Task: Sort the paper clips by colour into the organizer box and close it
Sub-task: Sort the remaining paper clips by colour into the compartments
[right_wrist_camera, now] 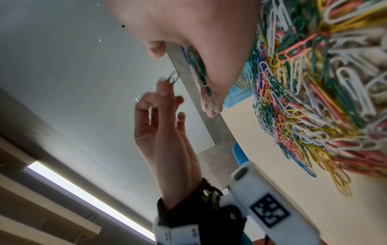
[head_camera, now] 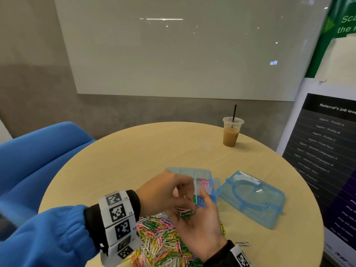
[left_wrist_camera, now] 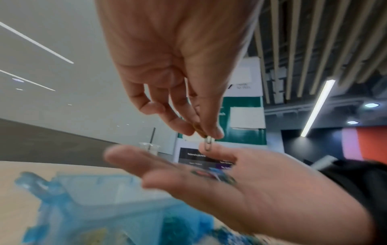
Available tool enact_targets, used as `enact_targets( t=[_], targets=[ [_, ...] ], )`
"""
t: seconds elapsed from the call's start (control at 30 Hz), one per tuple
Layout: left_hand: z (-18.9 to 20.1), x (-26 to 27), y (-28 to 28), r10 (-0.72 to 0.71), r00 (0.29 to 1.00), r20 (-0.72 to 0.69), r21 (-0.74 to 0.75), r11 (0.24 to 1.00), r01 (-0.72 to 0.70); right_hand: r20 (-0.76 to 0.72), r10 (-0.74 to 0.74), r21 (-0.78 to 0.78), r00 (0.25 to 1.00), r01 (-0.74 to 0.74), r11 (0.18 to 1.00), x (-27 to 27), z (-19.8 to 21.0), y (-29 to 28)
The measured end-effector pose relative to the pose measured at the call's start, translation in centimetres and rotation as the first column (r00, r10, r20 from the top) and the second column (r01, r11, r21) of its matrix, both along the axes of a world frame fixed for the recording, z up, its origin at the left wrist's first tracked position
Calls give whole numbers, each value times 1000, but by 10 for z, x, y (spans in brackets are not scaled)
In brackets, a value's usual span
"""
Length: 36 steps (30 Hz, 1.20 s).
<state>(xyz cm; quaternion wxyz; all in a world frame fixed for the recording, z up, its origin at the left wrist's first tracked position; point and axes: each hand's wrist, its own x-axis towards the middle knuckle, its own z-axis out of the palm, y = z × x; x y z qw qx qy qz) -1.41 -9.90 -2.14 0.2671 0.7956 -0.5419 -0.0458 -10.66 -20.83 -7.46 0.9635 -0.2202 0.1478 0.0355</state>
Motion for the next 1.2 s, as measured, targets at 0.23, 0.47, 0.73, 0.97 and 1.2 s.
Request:
enact_targets(
  t=[0.23, 0.47, 0.73, 0.97, 1.2],
  targets=[
    [7, 37, 12, 171, 983, -67, -129, 975, -179, -16, 12, 26, 1000, -12, 1000, 4, -3, 0],
    [-3, 54, 19, 295, 934, -201, -117, 939, -322, -14, 23, 41, 1000, -23, 999, 6, -4, -1],
    [-4, 62, 16, 384, 859, -339, -71, 900, -430, -7, 25, 25, 1000, -25, 999, 8, -5, -1],
    [1, 49, 1, 322, 881, -347, -87, 924, -372, -26, 20, 30, 999, -20, 999, 8, -5, -1],
    [9, 31, -8, 247, 953, -178, -81, 961, -264, -47, 5, 35, 999, -4, 999, 3, -2, -1]
  ],
)
